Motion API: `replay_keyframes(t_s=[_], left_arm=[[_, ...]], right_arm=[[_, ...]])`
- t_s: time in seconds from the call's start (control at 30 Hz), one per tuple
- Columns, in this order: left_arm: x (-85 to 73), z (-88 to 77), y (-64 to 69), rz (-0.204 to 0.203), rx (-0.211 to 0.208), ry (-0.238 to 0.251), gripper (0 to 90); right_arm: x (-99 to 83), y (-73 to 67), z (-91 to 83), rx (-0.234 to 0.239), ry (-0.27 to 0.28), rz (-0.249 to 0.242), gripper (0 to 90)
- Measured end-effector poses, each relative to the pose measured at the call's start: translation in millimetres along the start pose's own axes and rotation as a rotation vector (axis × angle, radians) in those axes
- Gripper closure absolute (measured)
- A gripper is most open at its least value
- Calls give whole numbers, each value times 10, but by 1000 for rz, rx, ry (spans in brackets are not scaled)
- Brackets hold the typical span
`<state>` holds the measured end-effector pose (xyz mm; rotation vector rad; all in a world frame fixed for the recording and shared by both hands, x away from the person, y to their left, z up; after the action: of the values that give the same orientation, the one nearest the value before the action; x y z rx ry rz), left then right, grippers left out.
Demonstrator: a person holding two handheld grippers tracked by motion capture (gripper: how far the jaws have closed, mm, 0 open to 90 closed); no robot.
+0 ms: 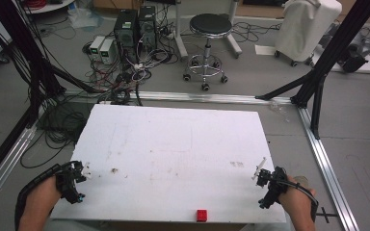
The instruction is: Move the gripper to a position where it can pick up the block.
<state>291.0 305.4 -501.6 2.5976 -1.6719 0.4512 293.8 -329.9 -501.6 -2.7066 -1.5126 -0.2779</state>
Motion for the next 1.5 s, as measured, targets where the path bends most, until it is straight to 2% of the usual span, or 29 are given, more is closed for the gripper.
replay_keyframes(t_s=[0.17, 0.43, 0.63, 0.77, 0.83, 0.93, 1.03, 1.1, 1.2, 1.37, 1.5], left_arm=[[6, -4, 6, -5, 5, 5, 225], [24, -8, 10, 12, 4, 4, 225], [21, -18, 12, 5, 4, 7, 225], [21, -16, 11, 4, 6, 8, 225], [22, -14, 11, 1, 5, 11, 225], [23, -15, 9, 1, 4, 9, 225], [23, -18, 6, -1, 2, 11, 225], [23, -22, 4, -2, 4, 11, 225], [20, -26, 1, -4, 3, 15, 225], [18, -34, -2, -6, 2, 15, 225], [18, -31, -2, -9, -2, 19, 225]], right_arm=[[-4, 3, -22, -2, 3, -3, 18], [-14, 16, -43, -7, 8, -2, 18], [21, 6, -93, -16, 10, -12, 18], [64, -9, -152, -21, 14, -39, 18], [115, -25, -196, -21, 14, -73, 18], [161, -42, -229, -24, 9, -83, 18], [275, -68, -287, -23, 14, -117, 18], [307, -79, -301, -21, 16, -123, 18], [406, -113, -335, -15, 21, -173, 18], [587, -186, -369, 8, 18, -229, 18], [673, -233, -394, 11, 24, -256, 18]])
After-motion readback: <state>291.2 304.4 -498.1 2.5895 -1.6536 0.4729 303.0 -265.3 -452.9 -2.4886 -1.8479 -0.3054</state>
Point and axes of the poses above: each handheld gripper's, and its own axes: z roughly forward along the jaws, x roughly out of its top, y roughly to its right, the point moved 1 cm from there along z, roughly forward along the jaws, and after that the axes turned 8 degrees about y, right-handed, at the moved point
